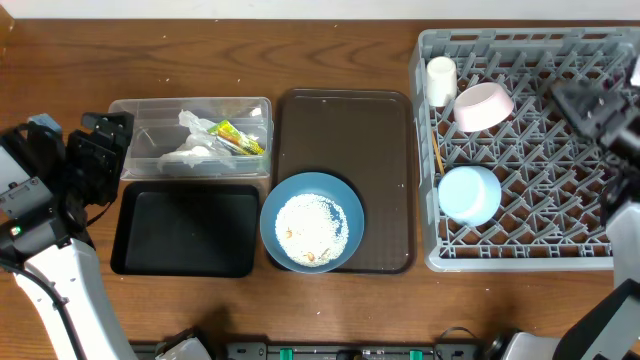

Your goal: Sort waste into correct bins and load items into the dishwasher rack

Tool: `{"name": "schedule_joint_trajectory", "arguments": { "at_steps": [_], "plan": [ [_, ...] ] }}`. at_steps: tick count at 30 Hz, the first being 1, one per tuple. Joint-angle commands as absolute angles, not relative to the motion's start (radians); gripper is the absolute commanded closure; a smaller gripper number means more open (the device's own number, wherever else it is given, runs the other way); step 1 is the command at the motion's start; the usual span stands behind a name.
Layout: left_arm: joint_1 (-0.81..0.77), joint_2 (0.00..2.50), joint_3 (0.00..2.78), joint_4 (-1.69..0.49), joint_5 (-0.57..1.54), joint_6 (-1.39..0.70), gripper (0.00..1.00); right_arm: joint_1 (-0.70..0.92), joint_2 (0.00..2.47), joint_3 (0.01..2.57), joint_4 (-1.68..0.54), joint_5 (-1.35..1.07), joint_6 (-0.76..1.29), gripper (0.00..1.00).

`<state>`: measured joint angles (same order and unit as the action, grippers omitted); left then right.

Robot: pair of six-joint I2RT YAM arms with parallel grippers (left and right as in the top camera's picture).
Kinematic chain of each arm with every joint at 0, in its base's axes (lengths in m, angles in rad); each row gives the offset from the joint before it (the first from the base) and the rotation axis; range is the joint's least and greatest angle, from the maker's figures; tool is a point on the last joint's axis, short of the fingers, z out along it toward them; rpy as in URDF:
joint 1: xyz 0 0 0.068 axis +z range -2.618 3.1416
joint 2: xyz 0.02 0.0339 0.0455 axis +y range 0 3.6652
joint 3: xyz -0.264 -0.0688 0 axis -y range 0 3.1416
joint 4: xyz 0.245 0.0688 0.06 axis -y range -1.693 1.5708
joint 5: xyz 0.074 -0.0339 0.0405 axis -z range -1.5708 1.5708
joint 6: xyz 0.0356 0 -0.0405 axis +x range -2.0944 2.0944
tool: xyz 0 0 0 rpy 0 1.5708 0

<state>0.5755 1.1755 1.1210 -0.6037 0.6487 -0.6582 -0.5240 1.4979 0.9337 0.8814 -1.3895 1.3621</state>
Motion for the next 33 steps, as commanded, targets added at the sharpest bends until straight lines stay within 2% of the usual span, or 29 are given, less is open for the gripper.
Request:
{"name": "schedule_joint_trajectory", "arguments": {
  "at_steps": [1,8,13,15,19,22,23,28,33],
  "plan": [
    [0.581,1.177,1.130,-0.606,0.658,-0.660,0.09,-0.458,1.493,1.011,0.680,-1.159,1.149,0.60],
    [0.581,1.177,1.130,-0.606,0.658,-0.660,0.09,-0.253,1.493,1.187,-0.094,-0.785,0.435,0.60],
    [0.581,1.177,1.130,-0.606,0.658,-0.660,0.09,-0.086,1.493,1.374,-0.613,-0.475,0.116,0.58],
    [0.581,1.177,1.130,-0.606,0.658,-0.660,0.09,-0.017,1.493,1.441,-0.825,-0.399,0.027,0.62],
    [0.582,1.177,1.130,-0.606,0.658,-0.660,0.09,0.101,1.493,1.457,-1.126,-0.295,-0.002,0.83],
    [0.582,1.177,1.130,-0.606,0.658,-0.660,0.09,0.149,1.495,1.415,-1.238,-0.182,0.000,0.97],
    [0.582,1.177,1.130,-0.606,0.658,-0.660,0.09,0.158,1.495,1.394,-1.259,-0.133,0.009,0.99],
    [0.582,1.177,1.130,-0.606,0.658,-0.660,0.09,0.161,1.495,1.288,-1.266,0.036,0.083,0.99],
    [0.582,1.177,1.130,-0.606,0.658,-0.660,0.09,0.140,1.495,1.212,-1.172,0.082,0.112,0.96]
  ]
}}
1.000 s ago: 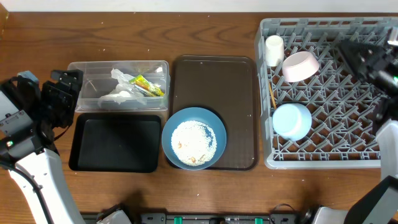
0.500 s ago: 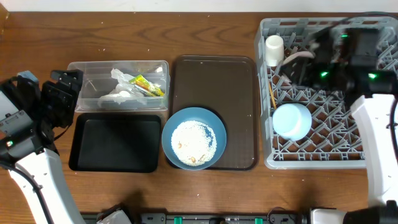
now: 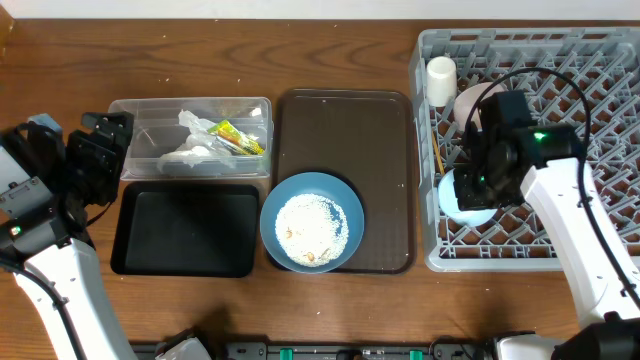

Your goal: Sort waste into correct bins and load items into the dishwasher rack

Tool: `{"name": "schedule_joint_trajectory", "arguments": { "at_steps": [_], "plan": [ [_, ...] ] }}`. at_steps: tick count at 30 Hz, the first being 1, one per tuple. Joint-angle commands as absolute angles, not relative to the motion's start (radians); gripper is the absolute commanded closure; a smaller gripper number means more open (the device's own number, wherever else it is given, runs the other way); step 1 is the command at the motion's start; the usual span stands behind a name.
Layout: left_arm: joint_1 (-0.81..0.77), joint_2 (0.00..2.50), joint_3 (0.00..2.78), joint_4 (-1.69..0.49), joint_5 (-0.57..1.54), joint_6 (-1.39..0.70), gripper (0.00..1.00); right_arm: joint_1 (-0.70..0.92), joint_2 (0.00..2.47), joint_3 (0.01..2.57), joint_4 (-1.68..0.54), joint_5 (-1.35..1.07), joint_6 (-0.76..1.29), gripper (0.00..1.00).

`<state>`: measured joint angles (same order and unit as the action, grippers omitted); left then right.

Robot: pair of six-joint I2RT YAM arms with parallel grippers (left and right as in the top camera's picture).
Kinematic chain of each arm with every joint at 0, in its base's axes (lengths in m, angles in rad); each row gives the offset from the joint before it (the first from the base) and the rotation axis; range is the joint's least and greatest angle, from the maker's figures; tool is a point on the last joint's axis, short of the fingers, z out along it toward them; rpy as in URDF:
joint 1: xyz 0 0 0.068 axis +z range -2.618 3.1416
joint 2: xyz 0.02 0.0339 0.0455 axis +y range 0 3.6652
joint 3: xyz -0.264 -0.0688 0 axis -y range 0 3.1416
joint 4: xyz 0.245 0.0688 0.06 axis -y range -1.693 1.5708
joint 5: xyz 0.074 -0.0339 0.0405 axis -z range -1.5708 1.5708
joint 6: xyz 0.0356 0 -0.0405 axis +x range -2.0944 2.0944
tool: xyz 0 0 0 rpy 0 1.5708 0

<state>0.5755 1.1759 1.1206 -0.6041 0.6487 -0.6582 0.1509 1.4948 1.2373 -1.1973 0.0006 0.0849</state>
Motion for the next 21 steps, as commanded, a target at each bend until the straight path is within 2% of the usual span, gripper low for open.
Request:
{"name": "schedule_joint_trajectory", "arguments": {
  "at_steps": [1,10,16,21],
  "plan": [
    [0.582,1.177,1.130,-0.606,0.658,-0.660,0.09,0.136,1.495,1.200,-1.152,0.082,0.112,0.96],
    [0.582,1.177,1.130,-0.606,0.658,-0.660,0.09,0.130,1.495,1.177,-1.068,0.247,0.127,0.89],
    [0.582,1.177,1.130,-0.606,0.658,-0.660,0.09,0.132,1.495,1.180,-0.979,0.240,0.126,0.85],
    [0.581,1.177,1.130,-0.606,0.658,-0.660,0.09,0.132,1.494,1.209,-0.907,0.134,0.126,0.84]
  ]
}}
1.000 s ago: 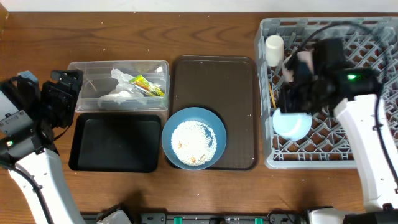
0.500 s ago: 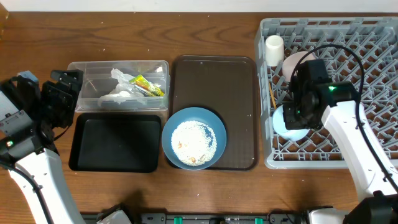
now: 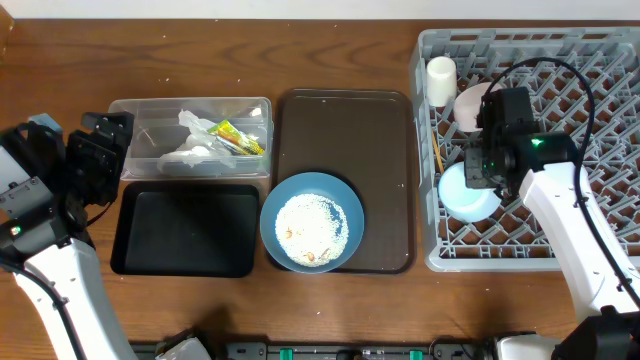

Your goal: Sort waste into correct bins and load items into the dishwasher rack

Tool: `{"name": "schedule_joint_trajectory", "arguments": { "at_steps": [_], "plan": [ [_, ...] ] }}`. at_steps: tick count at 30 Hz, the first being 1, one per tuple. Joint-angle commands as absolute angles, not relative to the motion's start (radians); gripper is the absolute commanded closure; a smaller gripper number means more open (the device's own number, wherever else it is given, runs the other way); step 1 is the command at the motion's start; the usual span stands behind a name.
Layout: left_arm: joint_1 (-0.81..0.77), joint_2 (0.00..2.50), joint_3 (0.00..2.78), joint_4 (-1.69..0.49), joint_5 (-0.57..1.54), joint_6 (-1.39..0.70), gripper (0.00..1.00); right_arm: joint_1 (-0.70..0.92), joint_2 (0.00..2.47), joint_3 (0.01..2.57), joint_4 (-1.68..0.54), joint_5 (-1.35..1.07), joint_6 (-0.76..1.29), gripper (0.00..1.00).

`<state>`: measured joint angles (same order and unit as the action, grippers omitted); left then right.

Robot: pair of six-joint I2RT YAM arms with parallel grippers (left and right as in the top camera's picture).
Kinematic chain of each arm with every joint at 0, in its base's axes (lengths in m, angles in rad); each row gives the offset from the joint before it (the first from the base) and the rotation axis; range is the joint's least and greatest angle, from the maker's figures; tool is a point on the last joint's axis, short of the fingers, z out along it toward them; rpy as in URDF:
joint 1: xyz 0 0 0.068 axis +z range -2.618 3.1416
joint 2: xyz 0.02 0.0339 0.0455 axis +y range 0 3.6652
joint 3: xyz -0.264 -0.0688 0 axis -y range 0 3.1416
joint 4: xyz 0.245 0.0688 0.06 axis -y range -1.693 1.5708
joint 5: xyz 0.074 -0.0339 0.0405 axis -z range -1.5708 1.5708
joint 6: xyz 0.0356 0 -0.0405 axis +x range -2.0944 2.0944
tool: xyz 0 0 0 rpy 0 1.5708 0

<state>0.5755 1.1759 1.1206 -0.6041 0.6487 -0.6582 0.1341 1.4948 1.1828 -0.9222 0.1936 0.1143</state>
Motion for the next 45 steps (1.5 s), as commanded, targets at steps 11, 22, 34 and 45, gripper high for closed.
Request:
{"name": "schedule_joint_trajectory", "arguments": {
  "at_steps": [11,22,34,45],
  "plan": [
    [0.581,1.177,1.130,-0.606,0.658,-0.660,0.09,0.253,1.493,1.370,-0.907,-0.499,0.092,0.75],
    [0.581,1.177,1.130,-0.606,0.658,-0.660,0.09,0.725,1.534,1.359,-0.884,-0.286,0.088,0.72],
    [0.582,1.177,1.130,-0.606,0.658,-0.660,0.09,1.063,1.759,1.359,-0.697,-0.111,0.088,0.69],
    [0.582,1.177,1.130,-0.606,0.658,-0.660,0.09,1.114,1.899,1.359,-0.637,-0.101,0.088,0.76]
  ]
}}
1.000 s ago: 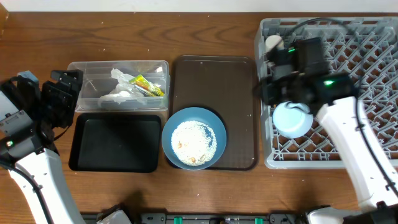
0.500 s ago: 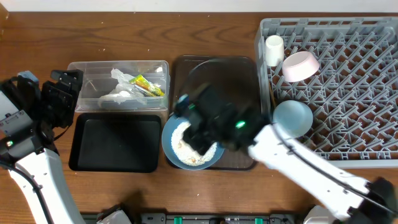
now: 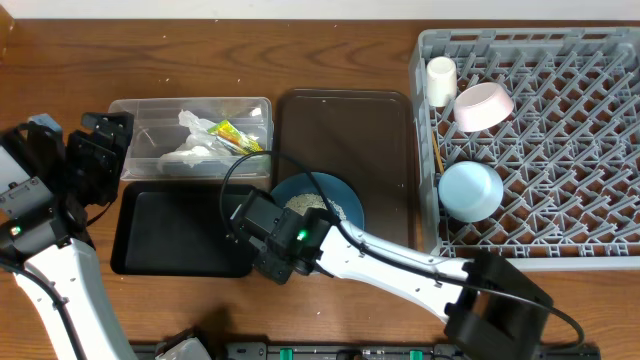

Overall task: Sort waste into correct bins and load items into the dishwasher rack
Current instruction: 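Move the right gripper left to the blue plate of rice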

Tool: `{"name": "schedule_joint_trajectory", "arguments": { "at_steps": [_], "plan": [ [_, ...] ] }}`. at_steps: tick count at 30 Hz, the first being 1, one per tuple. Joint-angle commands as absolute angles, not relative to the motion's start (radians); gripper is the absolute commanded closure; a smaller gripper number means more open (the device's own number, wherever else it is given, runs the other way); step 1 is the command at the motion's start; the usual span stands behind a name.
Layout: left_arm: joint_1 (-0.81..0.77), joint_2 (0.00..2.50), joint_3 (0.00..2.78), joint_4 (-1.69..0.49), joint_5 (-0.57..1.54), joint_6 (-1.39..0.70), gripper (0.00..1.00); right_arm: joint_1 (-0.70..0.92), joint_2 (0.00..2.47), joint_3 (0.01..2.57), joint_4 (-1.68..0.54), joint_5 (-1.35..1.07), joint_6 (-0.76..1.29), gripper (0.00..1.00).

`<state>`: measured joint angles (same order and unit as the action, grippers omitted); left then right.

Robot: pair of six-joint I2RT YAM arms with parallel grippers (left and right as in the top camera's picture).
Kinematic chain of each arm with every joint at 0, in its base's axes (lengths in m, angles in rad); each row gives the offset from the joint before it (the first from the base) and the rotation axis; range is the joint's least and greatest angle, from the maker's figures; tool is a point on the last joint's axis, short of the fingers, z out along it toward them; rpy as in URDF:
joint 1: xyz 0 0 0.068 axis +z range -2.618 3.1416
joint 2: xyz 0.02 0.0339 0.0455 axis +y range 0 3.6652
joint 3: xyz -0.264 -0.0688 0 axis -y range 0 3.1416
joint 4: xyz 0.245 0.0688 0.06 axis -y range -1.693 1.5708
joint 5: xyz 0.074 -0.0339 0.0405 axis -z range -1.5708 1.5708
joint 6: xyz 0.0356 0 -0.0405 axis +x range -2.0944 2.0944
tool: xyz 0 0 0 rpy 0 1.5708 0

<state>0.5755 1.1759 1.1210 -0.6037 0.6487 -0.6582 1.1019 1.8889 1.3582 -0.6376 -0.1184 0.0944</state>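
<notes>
A blue plate (image 3: 335,205) of white rice and scraps lies at the front of the brown tray (image 3: 345,120). My right arm reaches across from the lower right. Its wrist covers the plate's left part. My right gripper (image 3: 250,222) is at the plate's left rim, beside the black bin (image 3: 170,232); its fingers are hidden under the wrist. The clear bin (image 3: 150,115) holds wrappers and plastic. The grey rack (image 3: 560,150) holds a white cup (image 3: 440,80), a pink bowl (image 3: 484,105) and a light blue bowl (image 3: 470,190). My left gripper (image 3: 103,135) rests left of the clear bin.
A thin stick (image 3: 437,150) lies along the rack's left side. The right arm's long white link (image 3: 400,270) stretches over the table's front, from the plate to its base at the lower right.
My right arm has left the rack, where it hovered over the light blue bowl. It now reaches to the blue plate's left rim by the black bin. The left arm has not moved.
At first my right arm was at the rack's far right edge. Then it was over the light blue bowl in the rack, and stayed near it. Now it is across the table at the blue plate. The bowl stays in the rack. The left arm kept still.
</notes>
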Motion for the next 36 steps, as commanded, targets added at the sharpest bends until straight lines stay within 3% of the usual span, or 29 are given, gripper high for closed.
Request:
{"name": "schedule_joint_trajectory", "arguments": {
  "at_steps": [1,30,36],
  "plan": [
    [0.582,1.177,1.130,-0.606,0.658,-0.660,0.09,1.114,1.900,1.359,-0.644,-0.101,0.088,0.76],
    [0.581,1.177,1.130,-0.606,0.658,-0.660,0.09,1.114,1.900,1.227,-0.535,-0.102,0.088,0.76],
    [0.581,1.177,1.130,-0.606,0.658,-0.660,0.09,1.114,1.900,1.227,-0.534,-0.101,0.088,0.79]
  ]
}}
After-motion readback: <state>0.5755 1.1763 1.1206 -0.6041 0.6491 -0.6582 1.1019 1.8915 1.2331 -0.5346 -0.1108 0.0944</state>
